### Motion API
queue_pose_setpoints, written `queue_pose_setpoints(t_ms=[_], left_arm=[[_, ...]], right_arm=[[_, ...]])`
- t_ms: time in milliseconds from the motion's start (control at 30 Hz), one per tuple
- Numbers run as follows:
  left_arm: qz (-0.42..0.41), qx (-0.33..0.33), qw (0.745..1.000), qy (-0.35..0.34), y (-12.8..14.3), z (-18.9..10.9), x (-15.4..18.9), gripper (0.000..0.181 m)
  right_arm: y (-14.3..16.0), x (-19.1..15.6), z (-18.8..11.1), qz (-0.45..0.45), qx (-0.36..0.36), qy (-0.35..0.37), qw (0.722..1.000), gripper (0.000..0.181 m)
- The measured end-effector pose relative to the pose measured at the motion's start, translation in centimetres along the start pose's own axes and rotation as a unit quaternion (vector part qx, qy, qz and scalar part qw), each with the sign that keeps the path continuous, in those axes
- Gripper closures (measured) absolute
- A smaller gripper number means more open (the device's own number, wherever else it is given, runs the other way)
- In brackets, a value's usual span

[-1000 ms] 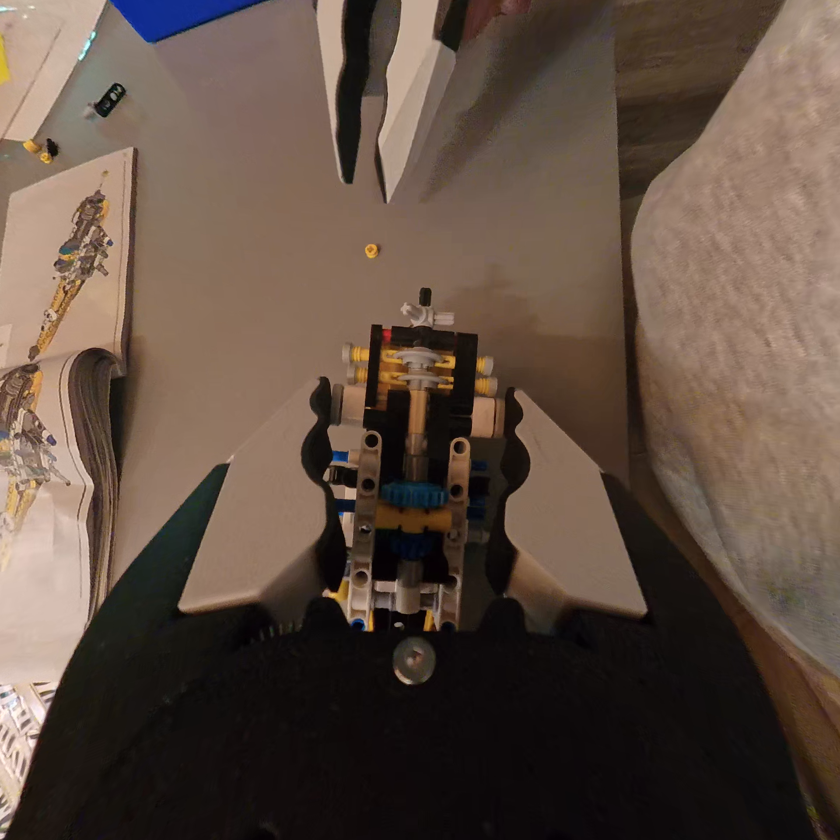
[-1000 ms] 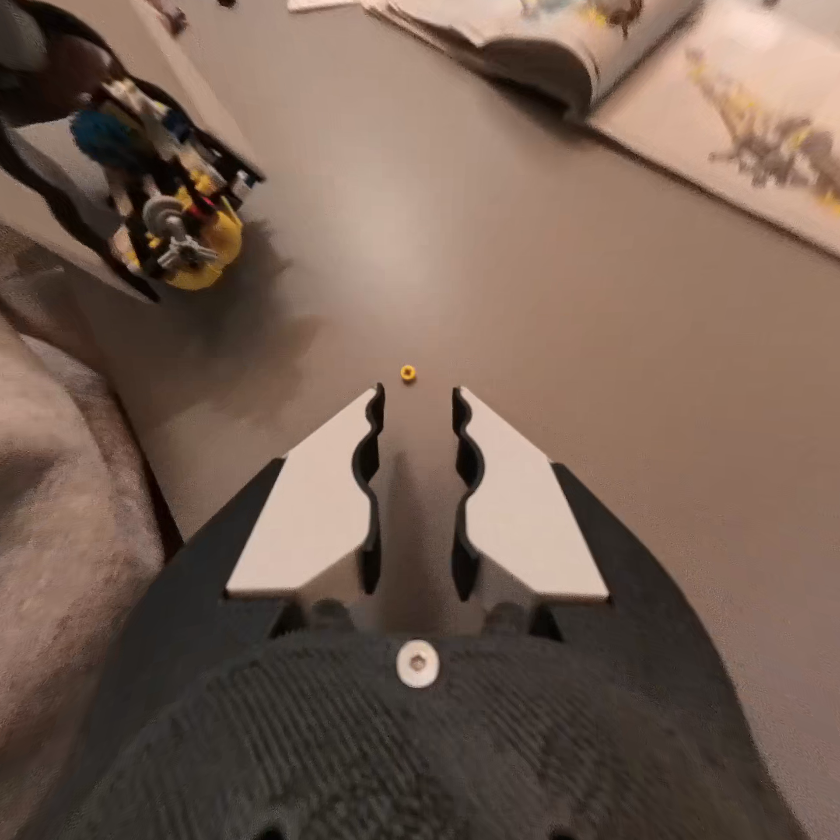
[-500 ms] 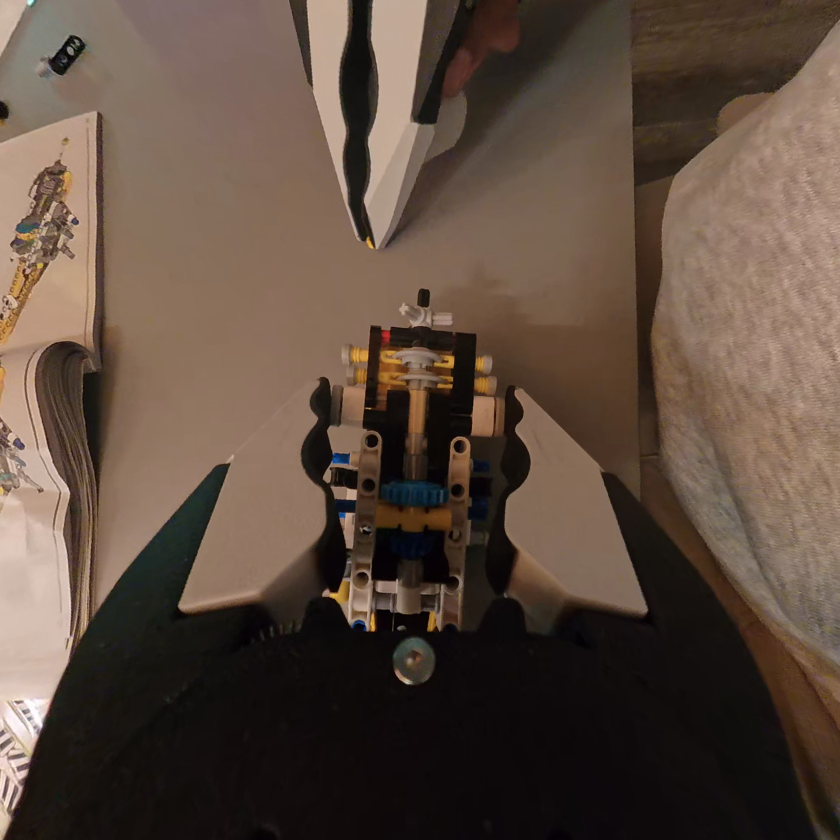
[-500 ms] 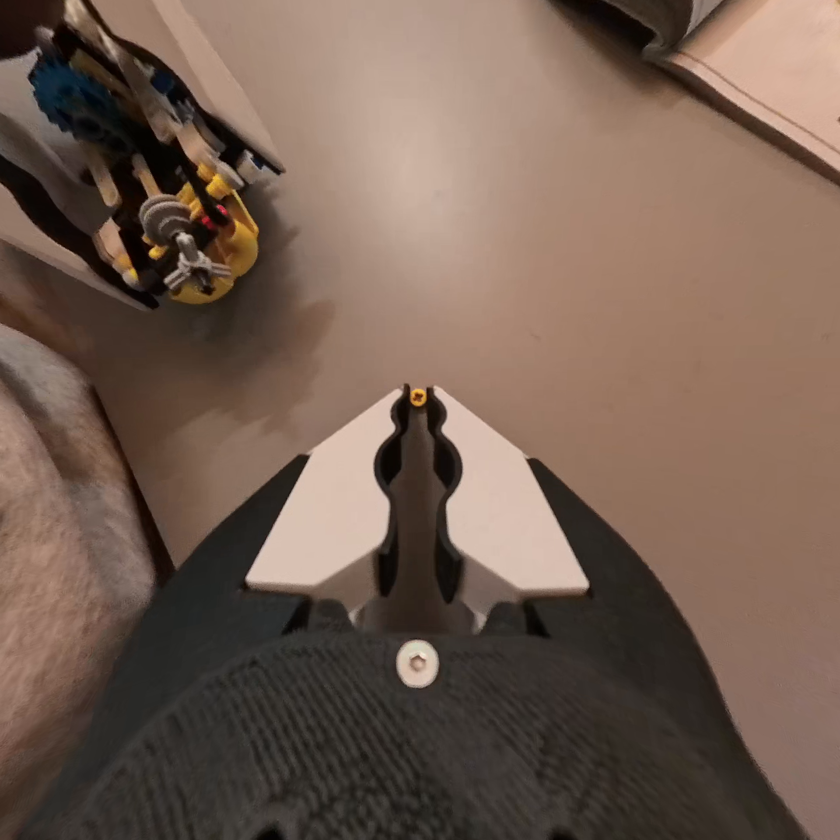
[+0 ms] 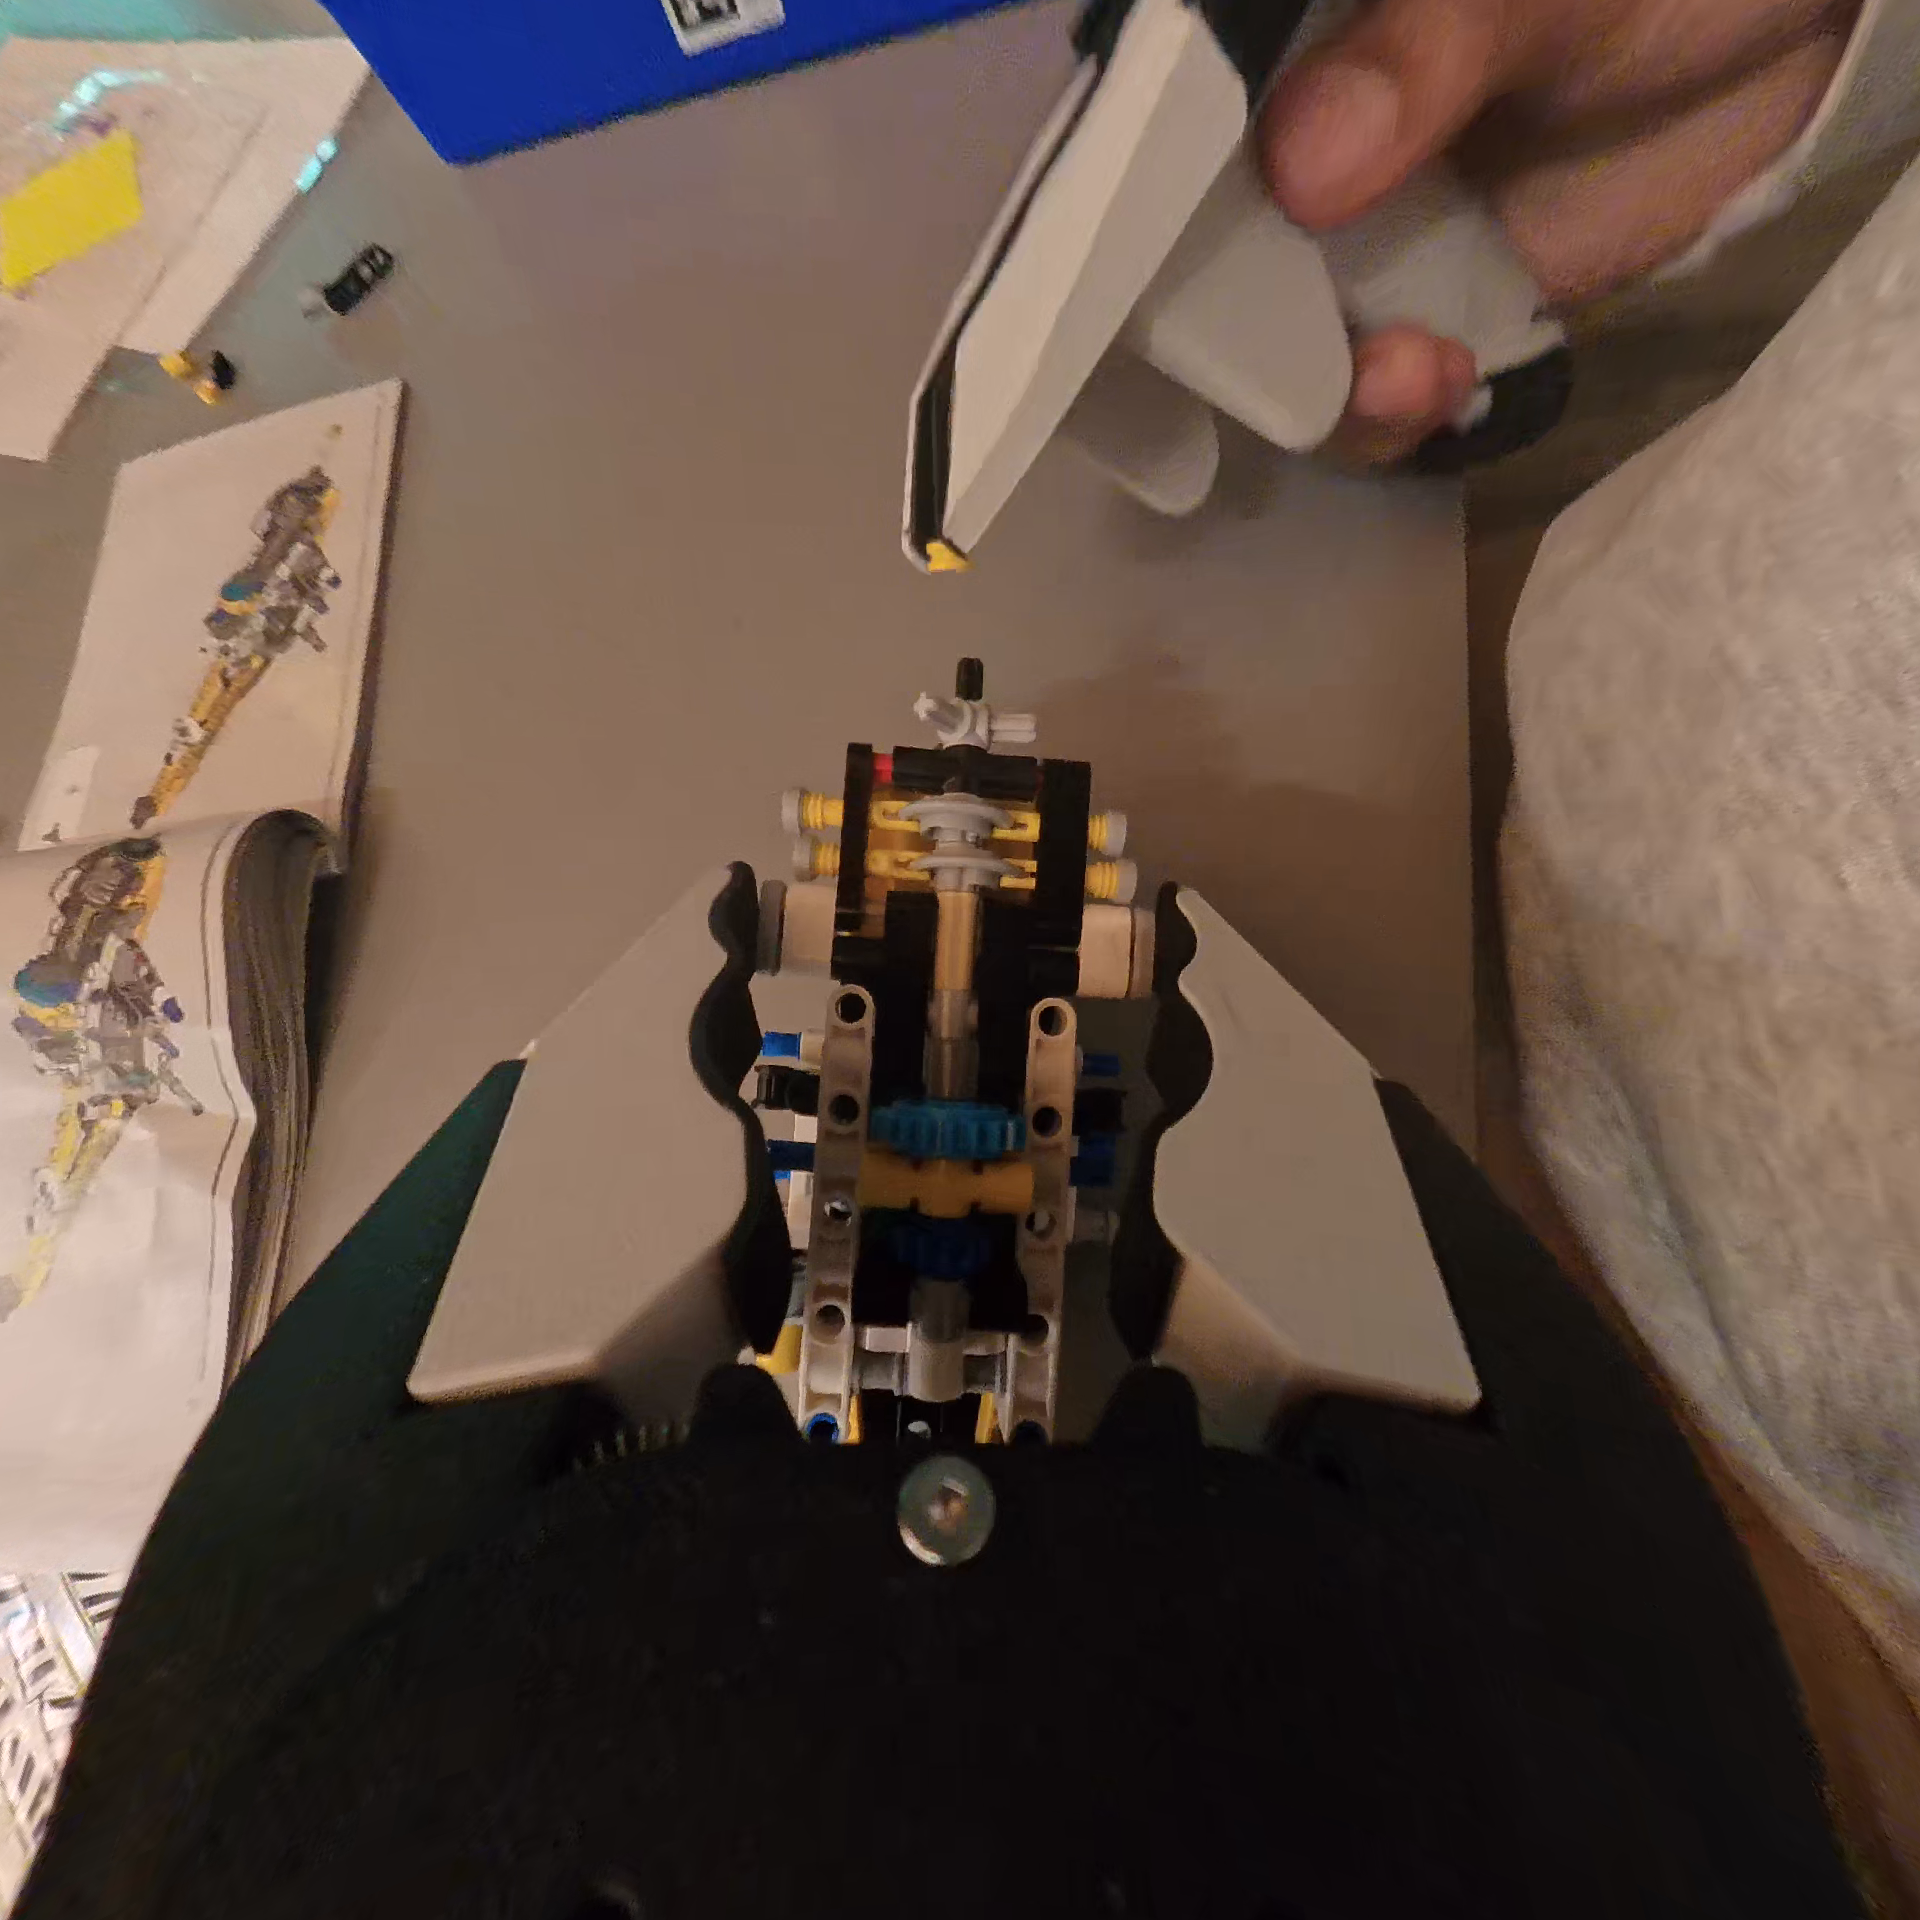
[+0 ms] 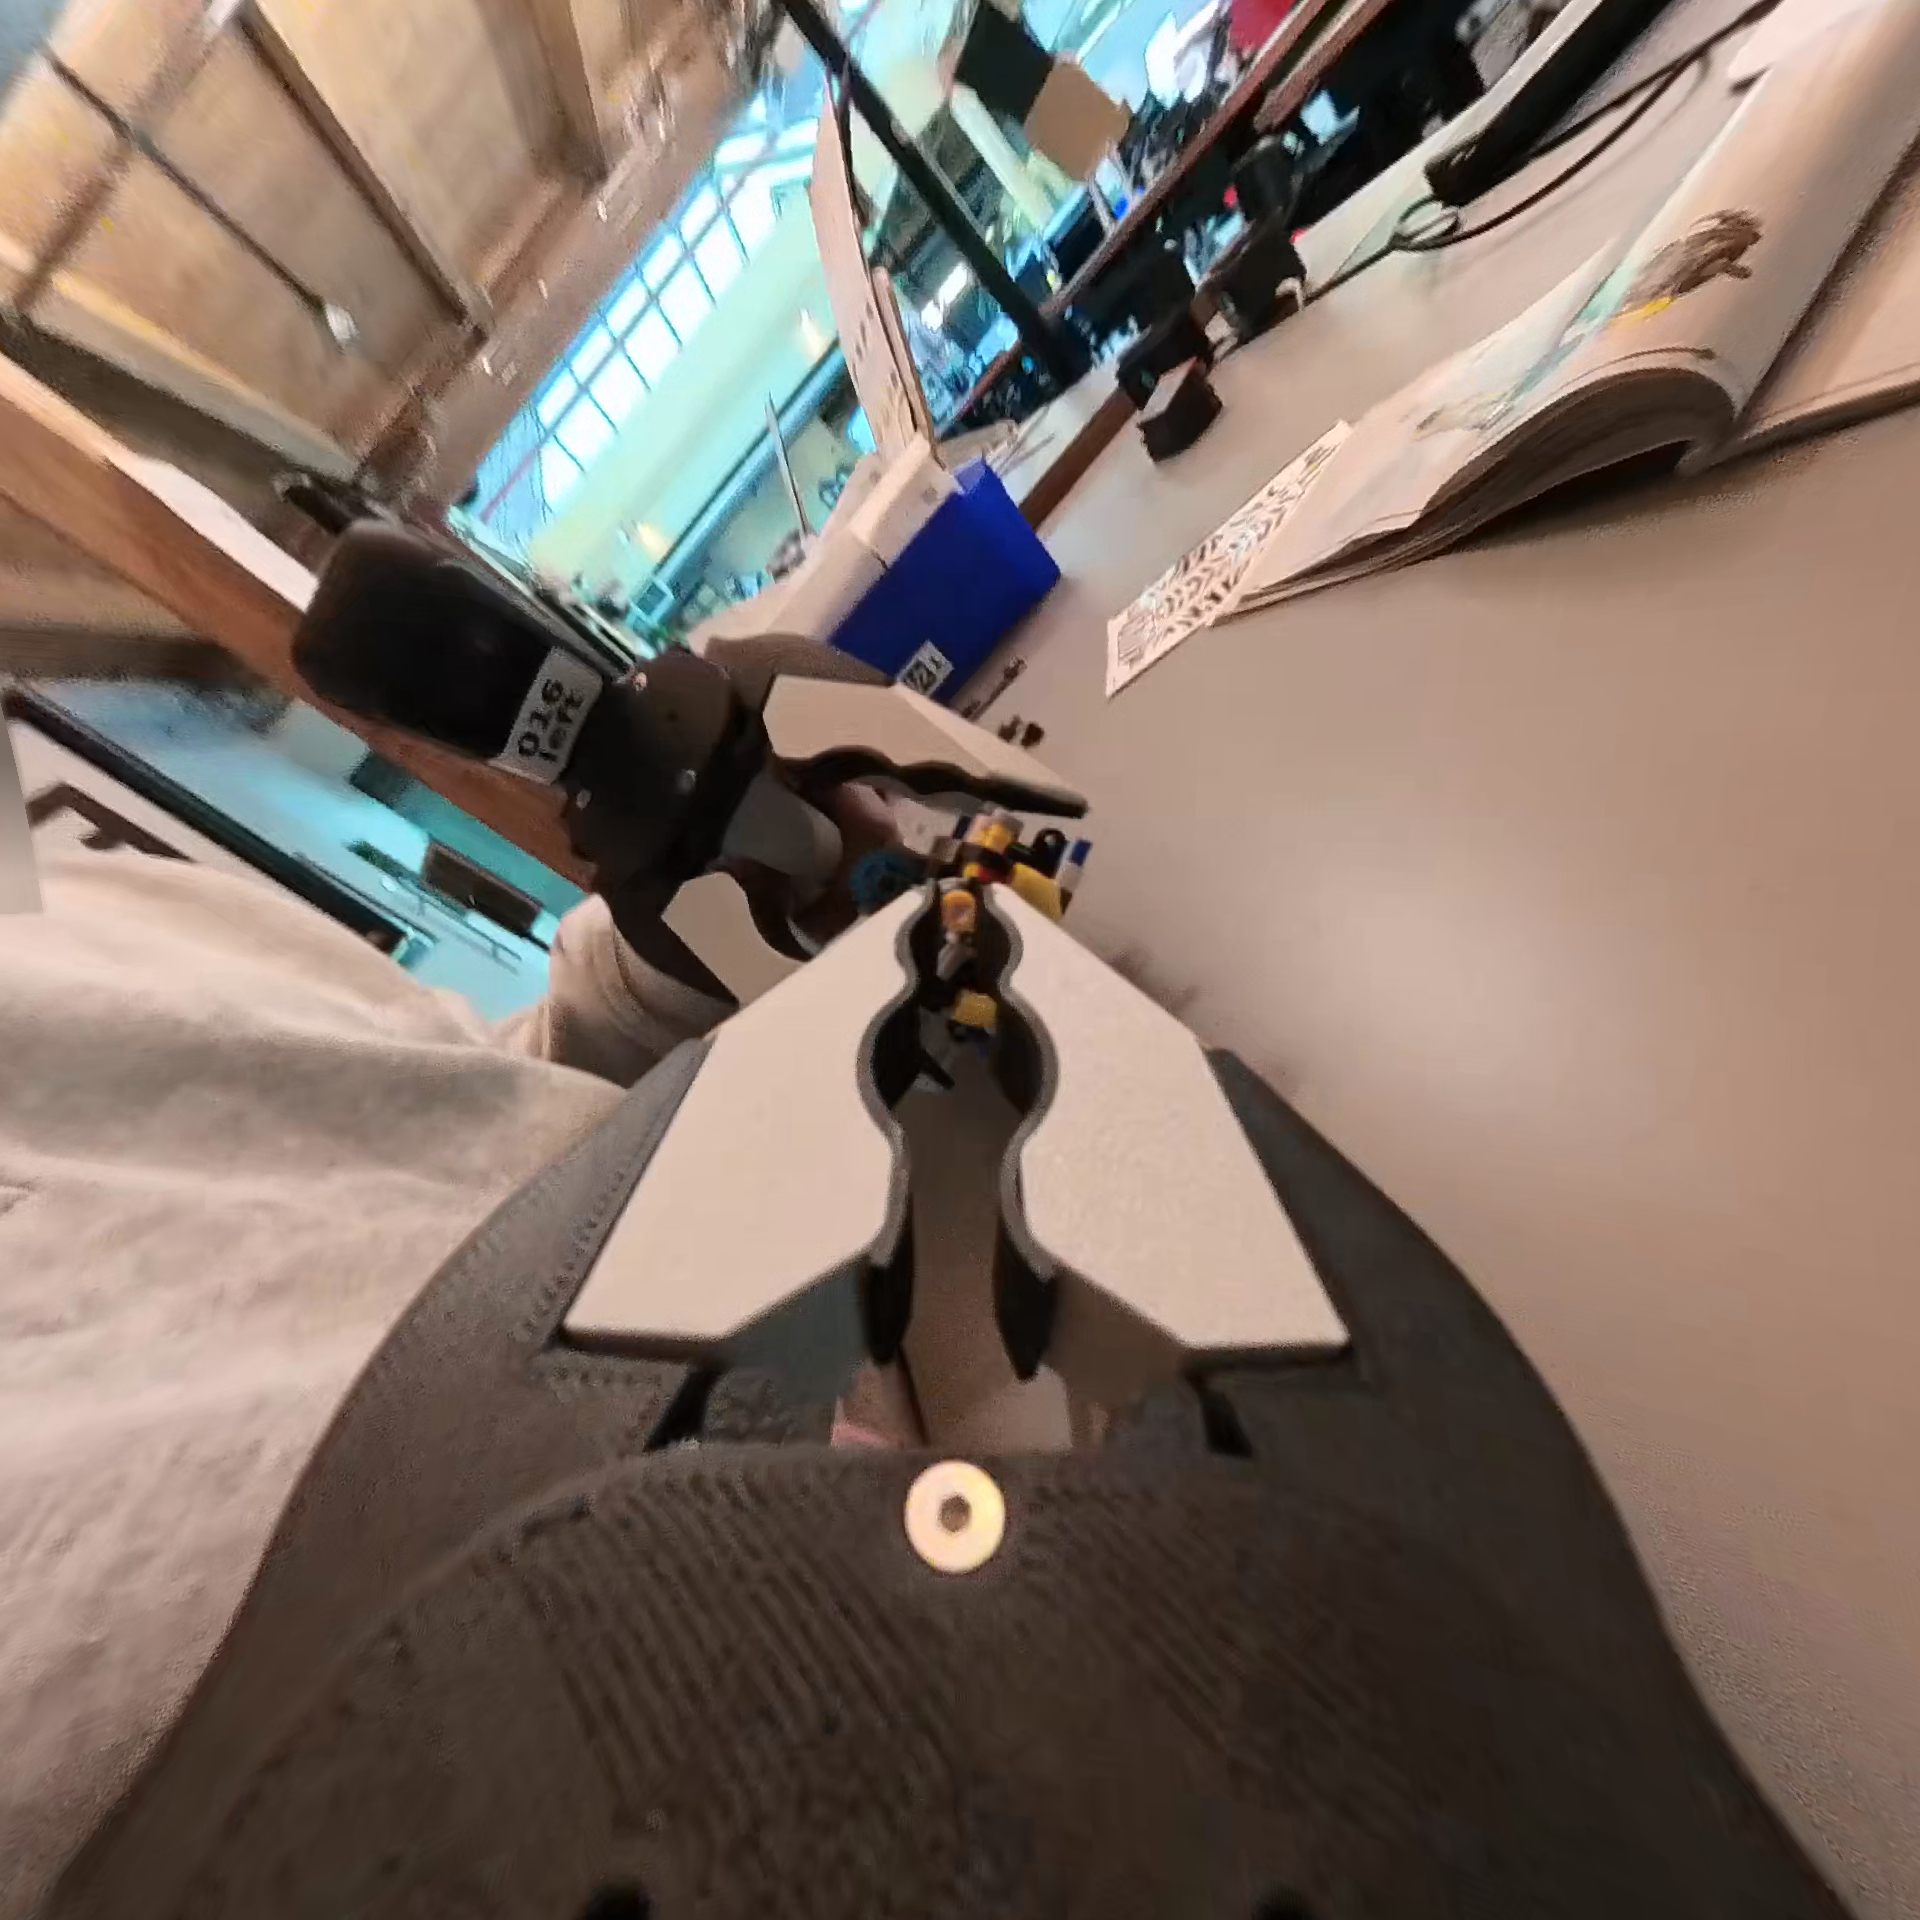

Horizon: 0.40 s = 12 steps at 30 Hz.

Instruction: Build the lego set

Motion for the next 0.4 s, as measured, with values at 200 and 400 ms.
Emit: queue_pose_setpoints(t_ms=[200, 400], left_arm=[[0.006, 0.026, 0.999, -0.028, -0.78, -0.78, 0.03, 0.107], [0.007, 0.035, 0.999, -0.037, -0.7, -0.79, -0.02, 0.107]], right_arm=[[0.0, -0.82, 0.48, 0.032, 0.025, -0.014, 0.999, 0.178], [0.33, -0.82, 0.98, 0.063, 0.019, -0.027, 0.997, 0.178]])
Point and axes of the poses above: each gripper's, where its closed fingertips meet, z out along the fingers, y out of its underside, x = y × z across the jaws, the point moved 3 cm from there along -z, back along the fingers, and after that the axes turned 13 degrees about y, right-handed, at the moved point
